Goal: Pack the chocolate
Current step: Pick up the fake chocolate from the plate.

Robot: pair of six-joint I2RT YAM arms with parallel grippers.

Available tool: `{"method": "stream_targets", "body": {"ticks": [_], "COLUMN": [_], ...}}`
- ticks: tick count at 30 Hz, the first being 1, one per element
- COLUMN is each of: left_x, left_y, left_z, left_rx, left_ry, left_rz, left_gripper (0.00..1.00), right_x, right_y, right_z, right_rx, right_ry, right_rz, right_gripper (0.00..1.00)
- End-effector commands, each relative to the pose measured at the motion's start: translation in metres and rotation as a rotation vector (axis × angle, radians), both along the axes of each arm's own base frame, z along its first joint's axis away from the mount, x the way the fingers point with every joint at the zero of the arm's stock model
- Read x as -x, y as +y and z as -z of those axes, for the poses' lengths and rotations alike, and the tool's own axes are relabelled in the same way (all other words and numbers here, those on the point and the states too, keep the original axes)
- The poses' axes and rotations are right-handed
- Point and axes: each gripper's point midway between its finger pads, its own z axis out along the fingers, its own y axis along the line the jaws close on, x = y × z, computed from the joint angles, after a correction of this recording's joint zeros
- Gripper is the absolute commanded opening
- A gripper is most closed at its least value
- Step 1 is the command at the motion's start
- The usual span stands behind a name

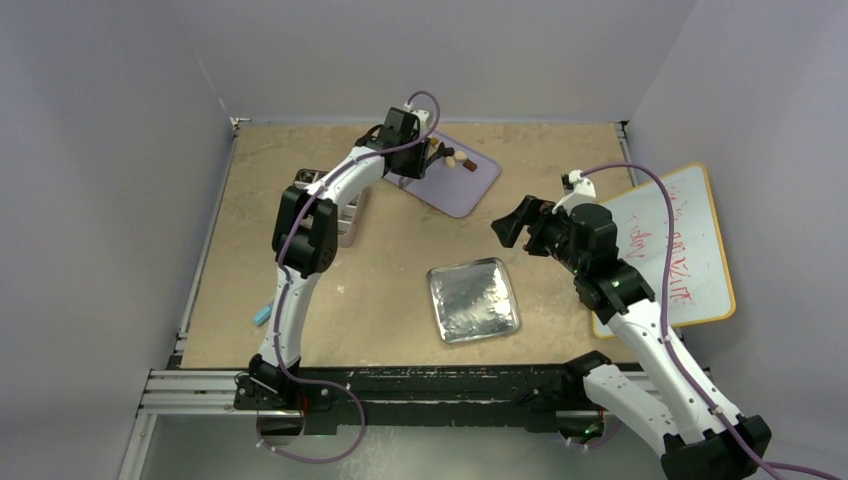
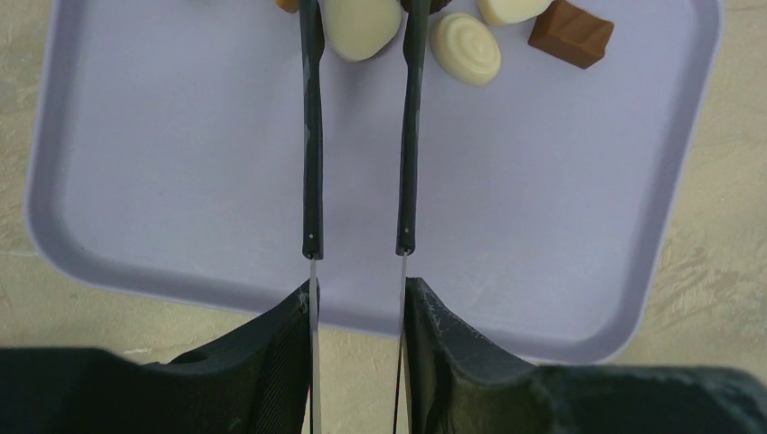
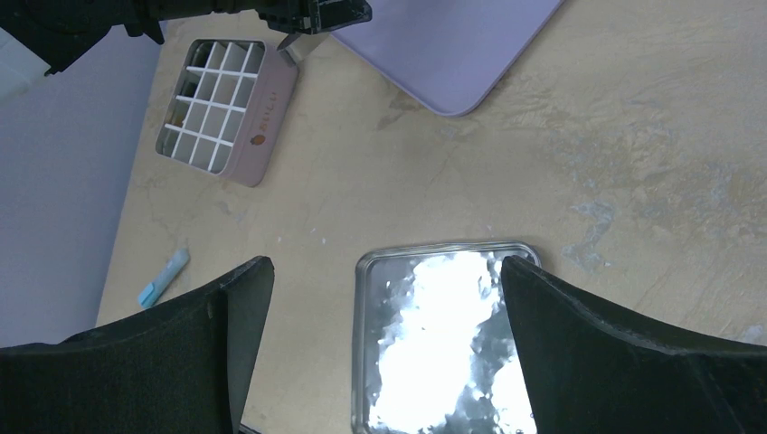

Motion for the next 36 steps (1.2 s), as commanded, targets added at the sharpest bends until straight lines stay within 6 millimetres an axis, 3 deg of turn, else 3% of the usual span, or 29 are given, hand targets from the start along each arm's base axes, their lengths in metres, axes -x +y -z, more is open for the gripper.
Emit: {"method": "stream_targets", "body": {"ticks": [1,6,15,29,36], "left_x": [-0.019,-0.020,-0.005,0.031,0.061], "left_y": [-0.002,-0.004,0.003,0.017,0.040], "left_z": [-0.020,-0.025,-0.036,-0.093,-0.116], "left_rx": [0.009,0.017,0.012,0.080,0.049], "left_ry": [-0.084,-0.095,-0.070,-0.078,-0.049], "left_rz": [0.002,0.002,-0.005,-0.066,-0.125], "left_gripper": [0.35,0.32,0.23,0.17,0.17], "right_x": [-0.005,-0.006,-0.007,-0.002,0.000], "right_y": [-0.002,0.000,0.001,0.003,0.006], "right_z": [-0.022,-0.022,-0.021,-0.016,-0.013], "right_rx": [0.008,0.008,0.005,-0.020,-0.031], "right_ry": [-0.064,-0.062,-0.061,-0.048,-0.039], "right_rz": [0.011,0.004,0.000,-0.008,-0.021], "right_gripper": [0.98,0.98,0.98,0.98,0.97]}}
